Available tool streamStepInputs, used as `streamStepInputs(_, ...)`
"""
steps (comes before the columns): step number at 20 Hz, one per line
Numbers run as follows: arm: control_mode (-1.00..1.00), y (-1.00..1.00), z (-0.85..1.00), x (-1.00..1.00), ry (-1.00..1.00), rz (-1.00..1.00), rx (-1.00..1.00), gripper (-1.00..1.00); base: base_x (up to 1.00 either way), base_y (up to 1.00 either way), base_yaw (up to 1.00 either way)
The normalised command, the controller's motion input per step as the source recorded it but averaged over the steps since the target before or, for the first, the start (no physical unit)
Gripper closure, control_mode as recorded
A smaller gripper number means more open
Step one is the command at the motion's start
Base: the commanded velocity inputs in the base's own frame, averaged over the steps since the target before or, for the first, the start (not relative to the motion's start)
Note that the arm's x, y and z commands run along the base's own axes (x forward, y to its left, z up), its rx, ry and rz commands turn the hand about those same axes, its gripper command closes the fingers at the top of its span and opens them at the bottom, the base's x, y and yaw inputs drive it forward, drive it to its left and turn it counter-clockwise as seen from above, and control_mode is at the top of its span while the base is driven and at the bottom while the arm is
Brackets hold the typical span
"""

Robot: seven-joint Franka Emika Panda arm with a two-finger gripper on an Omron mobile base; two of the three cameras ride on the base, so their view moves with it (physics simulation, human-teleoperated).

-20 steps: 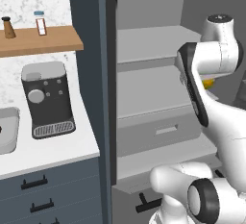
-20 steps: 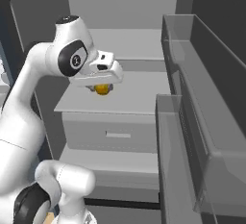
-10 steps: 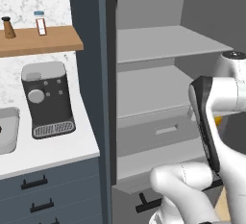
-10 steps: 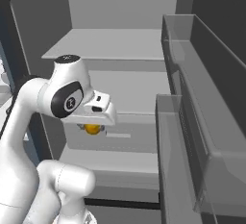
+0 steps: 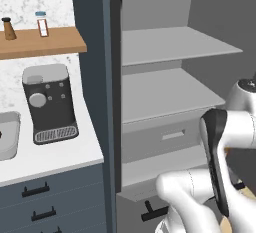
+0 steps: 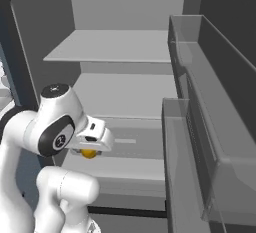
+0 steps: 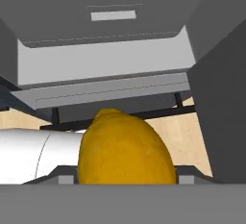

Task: Place one lemon and one chicken drumstick in each tupperware on the nearby counter, to pack two identical lunches.

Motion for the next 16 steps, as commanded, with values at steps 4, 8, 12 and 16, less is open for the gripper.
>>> streamStepInputs(4, 1.0, 0.0, 0.0, 0.0, 0.0, 0.0, 0.0, 1.0, -0.84, 0.26, 0.05)
streamStepInputs(8, 1.0, 0.0, 0.0, 0.0, 0.0, 0.0, 0.0, 1.0, -0.74, 0.64, 0.04)
streamStepInputs(12, 1.0, 0.0, 0.0, 0.0, 0.0, 0.0, 0.0, 1.0, -0.48, 0.91, 0.06)
streamStepInputs(16, 1.0, 0.0, 0.0, 0.0, 0.0, 0.0, 0.0, 1.0, -0.11, 1.0, 0.09)
